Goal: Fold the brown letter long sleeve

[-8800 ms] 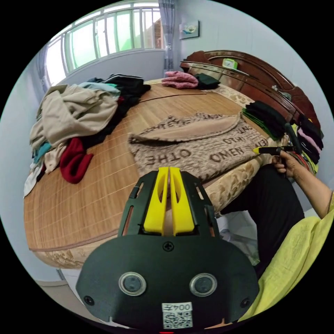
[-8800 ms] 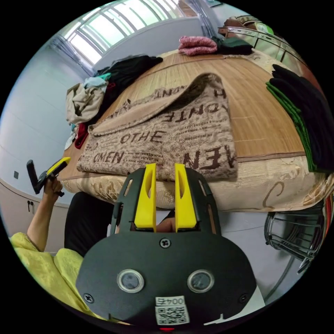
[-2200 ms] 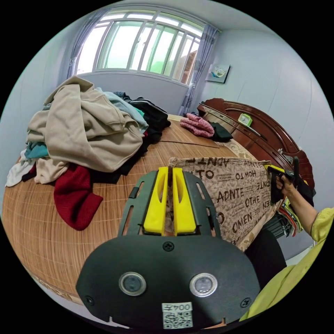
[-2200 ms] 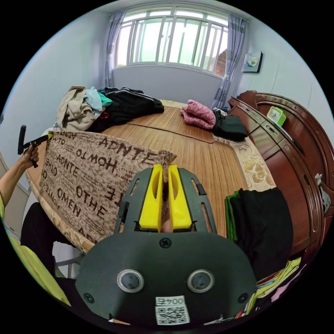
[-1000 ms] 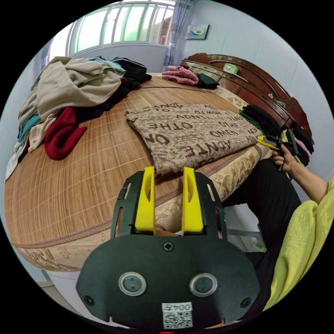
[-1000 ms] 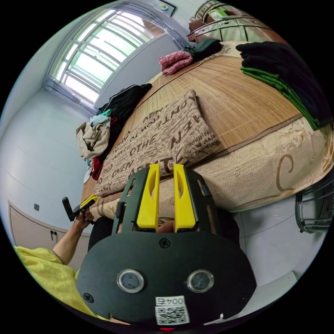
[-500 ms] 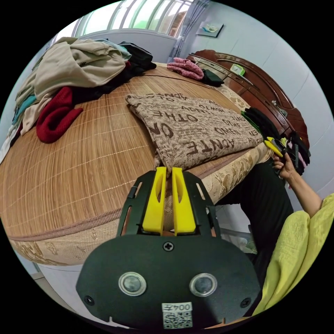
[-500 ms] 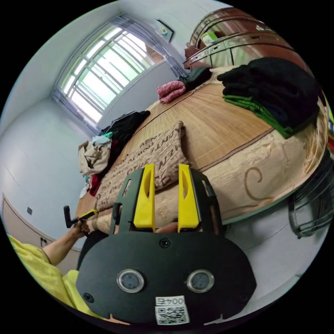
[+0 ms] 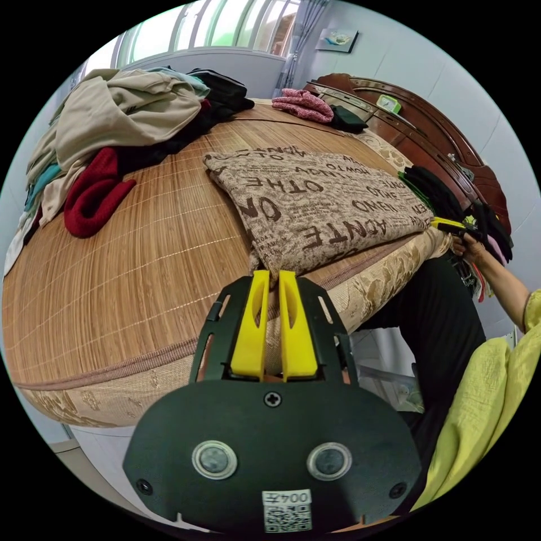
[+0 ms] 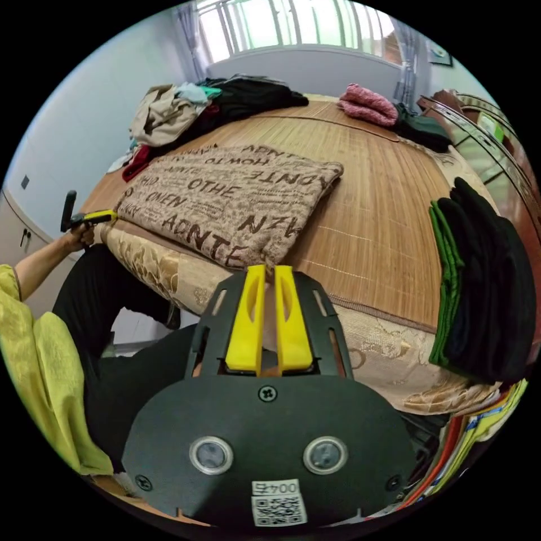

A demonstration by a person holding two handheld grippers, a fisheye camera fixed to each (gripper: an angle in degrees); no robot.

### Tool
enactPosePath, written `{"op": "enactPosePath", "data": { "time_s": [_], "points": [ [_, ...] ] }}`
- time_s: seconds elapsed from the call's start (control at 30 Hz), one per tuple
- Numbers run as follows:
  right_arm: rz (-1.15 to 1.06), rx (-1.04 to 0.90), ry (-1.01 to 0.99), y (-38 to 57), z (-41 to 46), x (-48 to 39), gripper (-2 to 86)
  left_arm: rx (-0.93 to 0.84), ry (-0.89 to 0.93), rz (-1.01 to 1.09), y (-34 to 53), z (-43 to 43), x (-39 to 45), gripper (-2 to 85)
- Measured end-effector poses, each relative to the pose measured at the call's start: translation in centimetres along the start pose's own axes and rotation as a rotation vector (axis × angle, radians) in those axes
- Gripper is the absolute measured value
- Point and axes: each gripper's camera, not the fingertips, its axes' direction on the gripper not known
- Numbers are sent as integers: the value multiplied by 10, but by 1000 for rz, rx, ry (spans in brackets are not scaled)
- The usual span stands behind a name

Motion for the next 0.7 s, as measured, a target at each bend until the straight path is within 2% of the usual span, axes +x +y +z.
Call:
{"op": "enactPosePath", "data": {
  "time_s": [0.1, 0.23, 0.4, 0.53, 0.63, 0.7],
  "points": [
    [-4, -7, -15, -5, -8, -8, 22, -12, 2, 3, -3, -7, -1, 22],
    [58, 112, -100, 17, -49, -13, 12, -42, 58, 34, 8, -33, -12, 18],
    [180, -4, -107, 47, -20, -9, 20, -9, 144, -61, 42, -47, -38, 16],
    [298, -4, -46, 44, -16, -15, 51, -59, 127, -45, 35, -60, -26, 19],
    [314, 1, 32, 42, -33, -21, 109, -95, 77, -15, 40, -87, -26, 24],
    [343, 23, 76, 39, -46, -25, 126, -41, 30, -37, 44, -117, -27, 24]
  ]
}}
